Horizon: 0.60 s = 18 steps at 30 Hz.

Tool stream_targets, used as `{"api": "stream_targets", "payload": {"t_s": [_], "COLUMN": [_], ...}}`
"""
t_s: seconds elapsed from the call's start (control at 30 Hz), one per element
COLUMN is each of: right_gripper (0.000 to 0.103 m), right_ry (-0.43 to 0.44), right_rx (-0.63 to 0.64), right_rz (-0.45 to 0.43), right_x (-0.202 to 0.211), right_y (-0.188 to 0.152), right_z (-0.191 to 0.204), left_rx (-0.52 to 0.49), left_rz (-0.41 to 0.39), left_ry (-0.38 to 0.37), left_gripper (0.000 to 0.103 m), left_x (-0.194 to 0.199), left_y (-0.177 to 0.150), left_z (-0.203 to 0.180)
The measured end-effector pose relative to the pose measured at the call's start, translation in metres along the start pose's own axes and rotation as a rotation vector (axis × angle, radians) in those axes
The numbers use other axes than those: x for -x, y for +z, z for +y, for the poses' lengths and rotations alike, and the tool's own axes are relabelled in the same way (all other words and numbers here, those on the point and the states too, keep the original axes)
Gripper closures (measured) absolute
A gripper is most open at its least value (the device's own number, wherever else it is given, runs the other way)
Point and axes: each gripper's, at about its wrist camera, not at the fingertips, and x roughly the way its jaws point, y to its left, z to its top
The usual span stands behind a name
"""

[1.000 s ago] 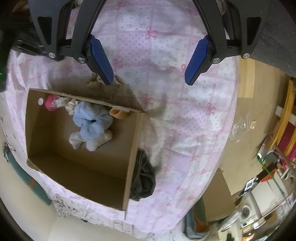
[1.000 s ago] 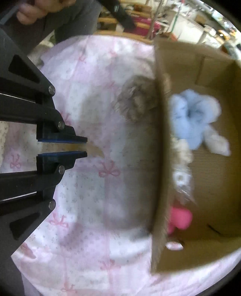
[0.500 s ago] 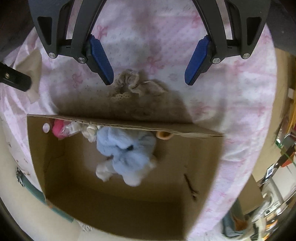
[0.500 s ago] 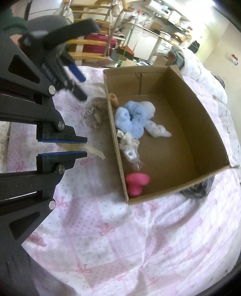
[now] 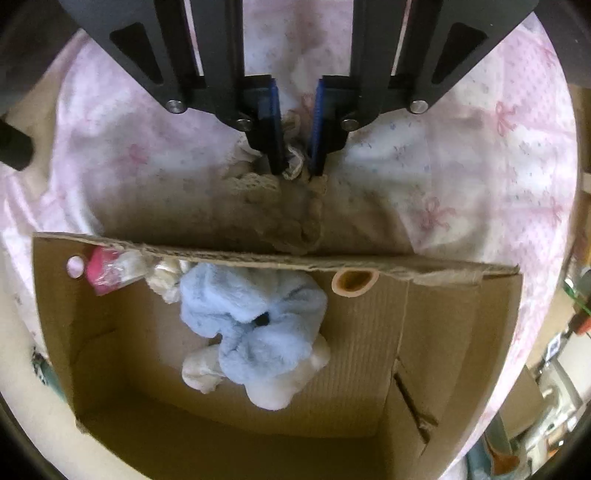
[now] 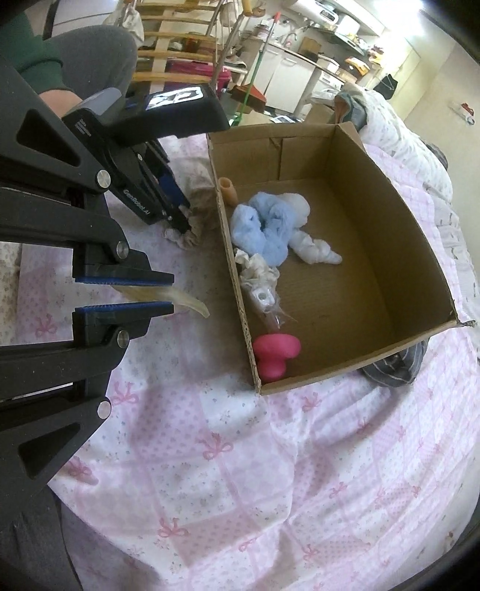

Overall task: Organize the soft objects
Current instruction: 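Grasp the beige lace fabric with the left tool while the right tool grasps the translucent tan piece, then carry the lace fabric and tan piece into the box with both tools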

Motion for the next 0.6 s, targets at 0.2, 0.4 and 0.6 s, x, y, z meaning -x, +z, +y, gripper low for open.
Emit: {"api": "stream_targets", "payload": {"t_s": [0.2, 0.4, 0.6], "right_gripper": [0.093, 0.093, 0.093], "right_ry": [0.005, 0.016, 0.030], "right_rx": [0.008, 0.023, 0.028], "right_rz": [0.002, -0.001, -0.028], "right_x": [-0.002, -0.003, 0.004], "right_y": [0.001, 0.002, 0.002], "right_z": [0.004, 0.012, 0.017], "left_rx": [0.010, 0.017, 0.032], "left_rz": [0.001, -0.034, -0.052], "left_ry": [-0.002, 0.014, 0.049], "left_gripper": [0.092, 0.092, 0.092], "left_x": [0.011, 0.029, 0.048], "left_y": [-0.008, -0.014, -0.025], "left_z": [0.007, 0.013, 0.026]}}
